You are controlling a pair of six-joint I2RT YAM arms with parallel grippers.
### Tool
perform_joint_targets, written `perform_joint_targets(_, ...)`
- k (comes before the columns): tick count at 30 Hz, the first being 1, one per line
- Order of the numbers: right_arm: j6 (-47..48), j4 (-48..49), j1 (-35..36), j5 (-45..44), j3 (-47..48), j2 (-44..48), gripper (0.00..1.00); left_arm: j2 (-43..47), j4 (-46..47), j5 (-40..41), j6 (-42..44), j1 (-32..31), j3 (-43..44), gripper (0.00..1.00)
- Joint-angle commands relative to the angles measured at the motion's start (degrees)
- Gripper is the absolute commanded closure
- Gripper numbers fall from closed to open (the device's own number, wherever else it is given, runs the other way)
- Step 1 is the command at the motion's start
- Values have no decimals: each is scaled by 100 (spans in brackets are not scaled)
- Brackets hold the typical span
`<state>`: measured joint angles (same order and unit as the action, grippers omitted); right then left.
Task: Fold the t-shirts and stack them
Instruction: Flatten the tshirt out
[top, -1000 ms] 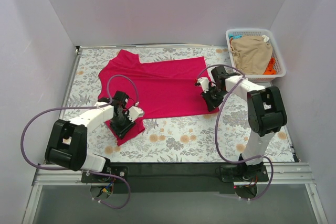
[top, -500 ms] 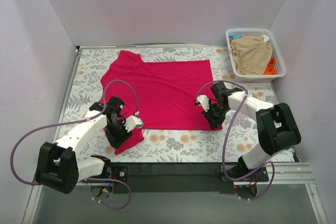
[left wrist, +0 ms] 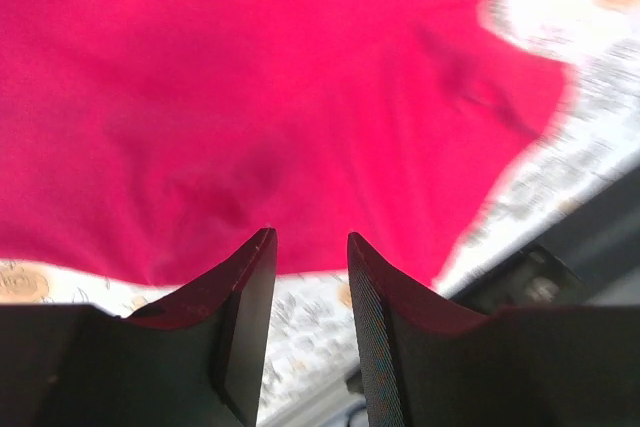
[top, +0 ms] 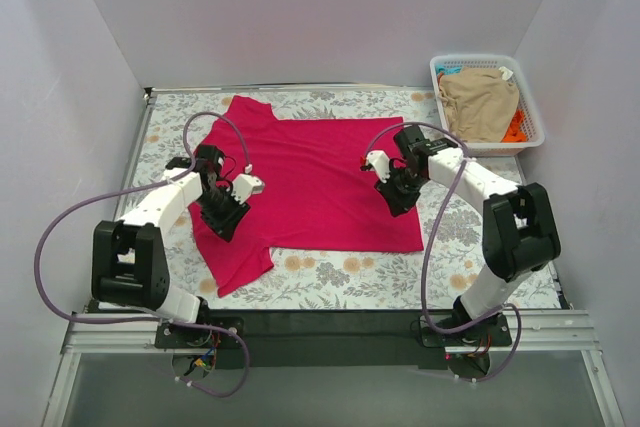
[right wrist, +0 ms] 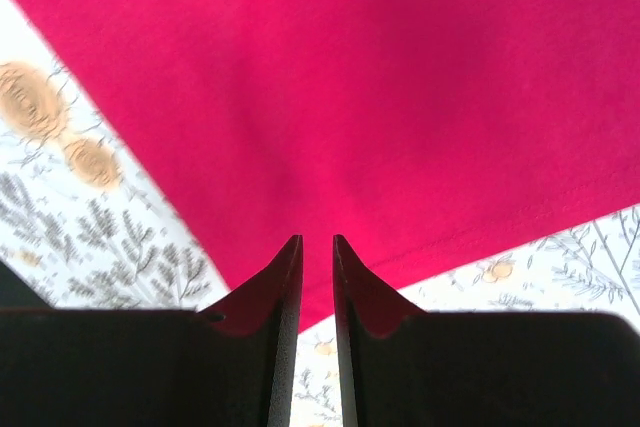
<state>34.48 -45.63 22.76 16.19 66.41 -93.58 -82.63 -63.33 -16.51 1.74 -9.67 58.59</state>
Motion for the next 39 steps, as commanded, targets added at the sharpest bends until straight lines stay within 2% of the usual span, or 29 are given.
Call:
perform_joint_targets(1, -108, 18, -26, -63, 170, -554, 78, -174, 794, 525, 54, 132, -425, 66)
perform_joint_targets(5, -222, 247, -35, -168, 57, -828, 78, -210, 1121, 904, 213, 132, -918, 67)
perform_joint_targets(9, -170, 344, -35, -239, -207, -960, 78, -78, 946, 808, 301, 124, -1331, 66)
perform_joint_targets(15, -20, 335, -18, -326, -585, -785, 76, 580, 559, 869, 547, -69, -2034, 66)
perform_joint_targets(20, 41, 204, 9, -318, -638, -635, 75, 1195, 93, 703, 696, -333, -2159, 66)
perform_joint_targets(22, 41, 142, 18, -274, -507, -513, 74, 1275, -21, 545, 618, -334, -1775, 66)
perform_joint_targets(26, -29, 19, 26, -90, -113, -398, 73, 864, 127, 175, 126, -246, -861, 66)
perform_joint_targets(29, -108, -16, 26, -54, 82, -406, 73, 380, 531, 314, -42, -211, -647, 66)
perform_joint_targets(33, -135, 62, 26, -160, 91, -704, 73, -112, 1259, 771, 107, -211, -962, 66)
perform_joint_targets(39, -187, 317, 26, -230, -172, -1048, 74, -201, 1491, 975, 345, -211, -1569, 66)
